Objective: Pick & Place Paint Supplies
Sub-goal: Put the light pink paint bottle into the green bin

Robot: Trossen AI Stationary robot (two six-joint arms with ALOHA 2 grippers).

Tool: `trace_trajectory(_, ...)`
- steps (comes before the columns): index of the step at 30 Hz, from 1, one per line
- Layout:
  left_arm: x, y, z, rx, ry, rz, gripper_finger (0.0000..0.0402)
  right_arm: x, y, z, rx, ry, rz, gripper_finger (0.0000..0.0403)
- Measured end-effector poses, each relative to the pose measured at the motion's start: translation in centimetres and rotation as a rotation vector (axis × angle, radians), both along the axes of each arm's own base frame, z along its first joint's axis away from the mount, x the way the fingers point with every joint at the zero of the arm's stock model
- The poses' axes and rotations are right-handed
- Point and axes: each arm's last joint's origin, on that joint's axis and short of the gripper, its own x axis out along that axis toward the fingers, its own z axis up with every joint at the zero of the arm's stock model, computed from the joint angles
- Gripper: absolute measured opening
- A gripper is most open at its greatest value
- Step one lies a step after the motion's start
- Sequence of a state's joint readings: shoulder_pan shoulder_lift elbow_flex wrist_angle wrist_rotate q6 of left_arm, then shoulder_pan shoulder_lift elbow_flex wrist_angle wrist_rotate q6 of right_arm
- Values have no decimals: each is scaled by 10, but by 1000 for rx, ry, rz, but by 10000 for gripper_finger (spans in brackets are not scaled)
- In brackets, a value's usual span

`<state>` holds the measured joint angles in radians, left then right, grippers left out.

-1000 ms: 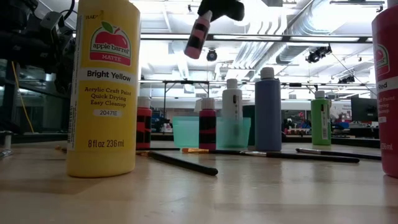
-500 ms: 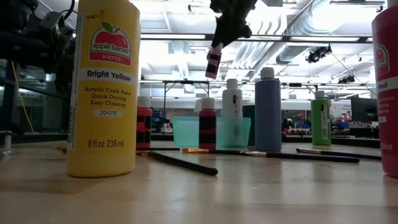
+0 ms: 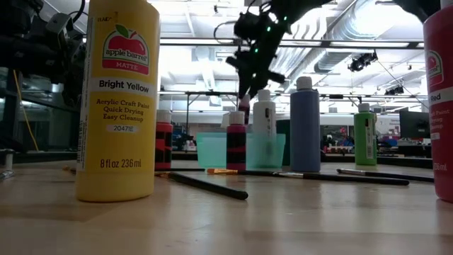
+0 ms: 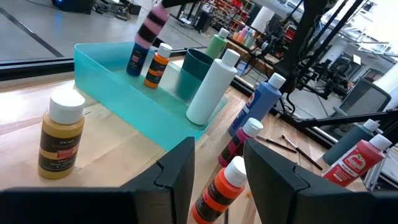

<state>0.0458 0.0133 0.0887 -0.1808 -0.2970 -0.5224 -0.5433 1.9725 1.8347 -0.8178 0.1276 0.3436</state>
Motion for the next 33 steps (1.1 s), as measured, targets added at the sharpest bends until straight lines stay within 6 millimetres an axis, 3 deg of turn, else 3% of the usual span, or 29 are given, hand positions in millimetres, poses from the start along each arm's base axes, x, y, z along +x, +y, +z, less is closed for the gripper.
trace_trajectory(5,0,0,0,0,0,0,136,8,-15,-27,35,15,-52,121)
trace_trajectory(13,0,0,0,0,0,0,136,14,-28,-51,73,14,-118,127)
trace_trajectory(33,0,0,0,0,0,0,136,17,-37,-77,114,50,-154,123)
